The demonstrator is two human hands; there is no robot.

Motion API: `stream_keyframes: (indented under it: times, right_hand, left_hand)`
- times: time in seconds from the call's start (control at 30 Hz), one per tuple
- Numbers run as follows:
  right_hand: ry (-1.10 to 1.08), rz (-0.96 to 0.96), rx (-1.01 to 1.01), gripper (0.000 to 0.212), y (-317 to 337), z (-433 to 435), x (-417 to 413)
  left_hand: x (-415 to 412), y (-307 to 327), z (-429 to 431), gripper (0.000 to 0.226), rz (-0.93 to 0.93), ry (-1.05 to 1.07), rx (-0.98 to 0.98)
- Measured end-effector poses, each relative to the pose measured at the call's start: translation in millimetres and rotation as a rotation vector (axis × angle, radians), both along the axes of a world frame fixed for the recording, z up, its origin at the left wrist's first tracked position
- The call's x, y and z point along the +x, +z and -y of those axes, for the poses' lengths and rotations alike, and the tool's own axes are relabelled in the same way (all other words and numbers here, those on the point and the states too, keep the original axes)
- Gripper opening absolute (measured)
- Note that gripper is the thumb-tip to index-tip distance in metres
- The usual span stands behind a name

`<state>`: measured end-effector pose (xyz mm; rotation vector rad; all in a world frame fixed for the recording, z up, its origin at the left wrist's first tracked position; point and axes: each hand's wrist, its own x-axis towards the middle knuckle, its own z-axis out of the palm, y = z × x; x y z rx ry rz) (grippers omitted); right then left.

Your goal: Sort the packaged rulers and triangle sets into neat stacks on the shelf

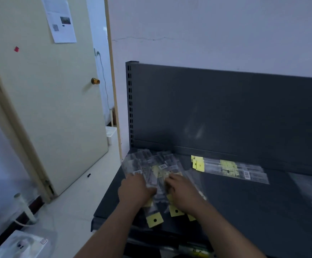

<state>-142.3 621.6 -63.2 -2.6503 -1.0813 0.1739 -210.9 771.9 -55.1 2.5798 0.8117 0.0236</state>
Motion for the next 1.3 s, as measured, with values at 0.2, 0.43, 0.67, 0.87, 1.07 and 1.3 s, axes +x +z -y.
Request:
stream_keyframes:
  times: [0.2, 0.43, 0.67, 0.87, 1.07, 1.3]
  right_hand:
    - [-0.193, -0.051, -0.034, 0.046, -3.9, 9.5, 3.6]
    - [-0.264, -0.239, 0.423, 0.046, 26.7, 8.5, -0.3]
    - [-0.113, -0.324, 0.534, 0.076, 56.8, -1.7, -2.0]
    - [-0.127, -0.289, 0.486, 0.047, 64.0, 0.2, 0.8]
    - [-0.143, -0.459, 0.560, 0.047, 57.9, -4.9, -7.3]
    - [-0.320, -0.188, 0.131, 0.041, 40.9, 9.6, -10.6]
  left_hand:
    - [-3.5, -1.6, -20.1, 0.031, 0.218, -0.050, -0.346]
    - [-22.5, 35.7, -43.9, 0.010, 0.616, -0.018, -1.087]
    - [-35.3, 75.7, -59.2, 0.011, 0.501, -0.213, -1.339]
    - [-24.2, 81.4, -57.7, 0.023, 0.498, -0.211, -1.247]
    - [-6.7, 54.9, -27.8, 0.034, 0.698, -0.171, -1.201]
    - [-14.2, 27.6, -57.2, 0.019, 0.717, 0.258, -1.176]
